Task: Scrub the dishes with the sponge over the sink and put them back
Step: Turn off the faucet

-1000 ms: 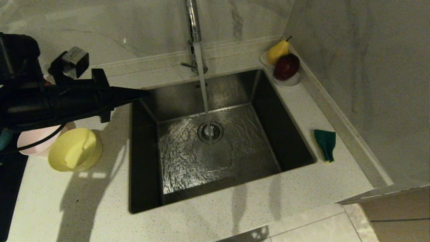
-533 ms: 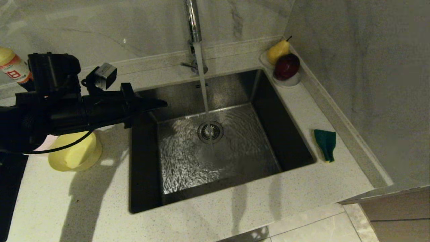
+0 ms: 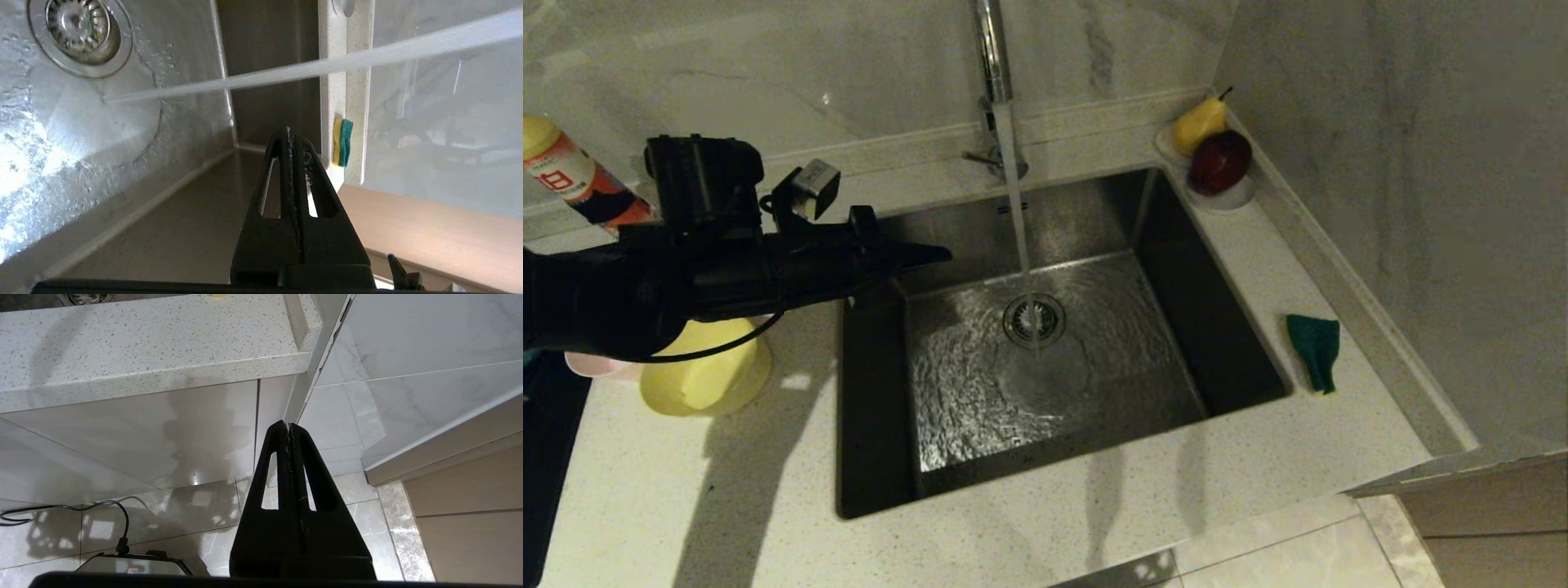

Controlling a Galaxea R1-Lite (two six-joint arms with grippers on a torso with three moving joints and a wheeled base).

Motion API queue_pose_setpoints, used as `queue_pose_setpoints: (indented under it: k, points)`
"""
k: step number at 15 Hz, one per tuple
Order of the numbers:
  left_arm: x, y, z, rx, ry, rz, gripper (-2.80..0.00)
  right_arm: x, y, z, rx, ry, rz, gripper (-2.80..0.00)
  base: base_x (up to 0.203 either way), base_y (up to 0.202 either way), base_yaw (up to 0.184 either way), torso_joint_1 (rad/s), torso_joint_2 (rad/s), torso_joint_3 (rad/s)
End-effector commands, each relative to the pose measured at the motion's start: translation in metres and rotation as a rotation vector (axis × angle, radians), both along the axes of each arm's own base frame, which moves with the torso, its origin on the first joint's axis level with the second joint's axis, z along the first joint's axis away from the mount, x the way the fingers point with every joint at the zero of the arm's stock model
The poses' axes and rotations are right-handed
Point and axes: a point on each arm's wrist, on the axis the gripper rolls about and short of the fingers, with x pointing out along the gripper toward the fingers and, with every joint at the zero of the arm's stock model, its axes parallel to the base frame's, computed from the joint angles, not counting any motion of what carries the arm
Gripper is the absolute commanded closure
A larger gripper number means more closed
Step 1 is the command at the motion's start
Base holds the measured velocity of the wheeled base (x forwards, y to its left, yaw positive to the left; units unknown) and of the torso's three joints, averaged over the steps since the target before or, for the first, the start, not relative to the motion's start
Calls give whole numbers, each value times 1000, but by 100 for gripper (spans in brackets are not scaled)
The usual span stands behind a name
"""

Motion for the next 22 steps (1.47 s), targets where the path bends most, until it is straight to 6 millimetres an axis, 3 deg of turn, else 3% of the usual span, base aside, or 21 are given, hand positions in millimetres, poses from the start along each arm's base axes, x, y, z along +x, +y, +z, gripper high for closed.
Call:
queue_pose_setpoints:
  k: [1,5,10,15,22]
  points:
    - [9,-4,-4,-8,-7,-7,0,0,0,0,0,1,0,0,0,0,0,0,0,0]
    - [22,-6,-1,-89,-66,-2,0,0,0,0,0,1,0,0,0,0,0,0,0,0]
    - [39,-9,-12,-98,-87,4,0,0,0,0,0,1,0,0,0,0,0,0,0,0]
    - [44,-11,5,-194,-154,-4,0,0,0,0,0,1,0,0,0,0,0,0,0,0]
    - [60,-12,4,-206,-168,27,0,0,0,0,0,1,0,0,0,0,0,0,0,0]
